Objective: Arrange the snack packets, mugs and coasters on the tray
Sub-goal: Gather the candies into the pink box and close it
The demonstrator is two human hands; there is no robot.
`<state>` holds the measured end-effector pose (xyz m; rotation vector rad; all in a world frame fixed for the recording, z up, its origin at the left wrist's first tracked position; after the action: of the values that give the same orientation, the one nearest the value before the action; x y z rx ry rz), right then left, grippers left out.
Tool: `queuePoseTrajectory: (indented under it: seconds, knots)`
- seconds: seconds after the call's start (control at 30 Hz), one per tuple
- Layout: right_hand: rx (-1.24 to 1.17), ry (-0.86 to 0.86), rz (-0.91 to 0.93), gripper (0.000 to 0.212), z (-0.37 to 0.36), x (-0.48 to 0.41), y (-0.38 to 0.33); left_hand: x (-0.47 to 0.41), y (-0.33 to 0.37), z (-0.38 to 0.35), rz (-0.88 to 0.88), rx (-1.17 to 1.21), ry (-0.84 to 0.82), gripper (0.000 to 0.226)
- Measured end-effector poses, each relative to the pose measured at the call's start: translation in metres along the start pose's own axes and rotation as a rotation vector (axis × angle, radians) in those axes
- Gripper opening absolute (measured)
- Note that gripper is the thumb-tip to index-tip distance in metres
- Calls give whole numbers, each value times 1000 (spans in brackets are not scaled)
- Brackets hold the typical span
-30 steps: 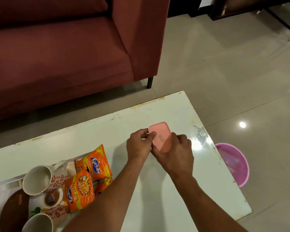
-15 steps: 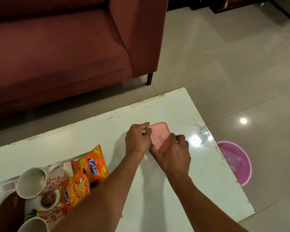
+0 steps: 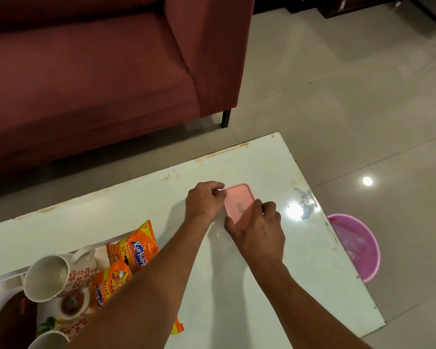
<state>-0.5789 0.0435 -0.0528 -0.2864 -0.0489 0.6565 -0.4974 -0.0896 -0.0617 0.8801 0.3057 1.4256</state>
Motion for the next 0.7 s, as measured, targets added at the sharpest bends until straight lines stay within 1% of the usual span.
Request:
queuePoseTrajectory:
  seconds: [0.1,0.23,0.47,0.57,0.6,0.7]
  knots:
    - [-17,-19,-17,78,-3,6,4,-5,-3,-1,121,60,-55,19]
    - [-122,-59,-24,86,-8,17,11,-9,-2,-1,164,71,-109,19]
    - [-59,-141,-31,85,-10,6,12,-11,-5,-5,261,114,-132,16]
    - [-100,-195,-66,76,-8,-2,10,-9,0,-2,218,76,-151,18]
    - [-120,-206,-76,74,-6,-2,8,-7,5,0,172,33,-148,19]
    - [-127,-222,-112,72,3,8,2,1,14,13,-25,-200,-145,20]
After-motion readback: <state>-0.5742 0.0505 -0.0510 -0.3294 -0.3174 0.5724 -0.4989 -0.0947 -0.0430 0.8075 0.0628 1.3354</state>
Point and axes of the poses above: each hand's wrist, its own x-axis away from the middle knuckle, its own z-axis out of the back of the hand, y = z × x, the point moved 4 cm from there along -x, towards the middle knuckle, and after that the axes turned 13 degrees about y, right-handed, at the moved point
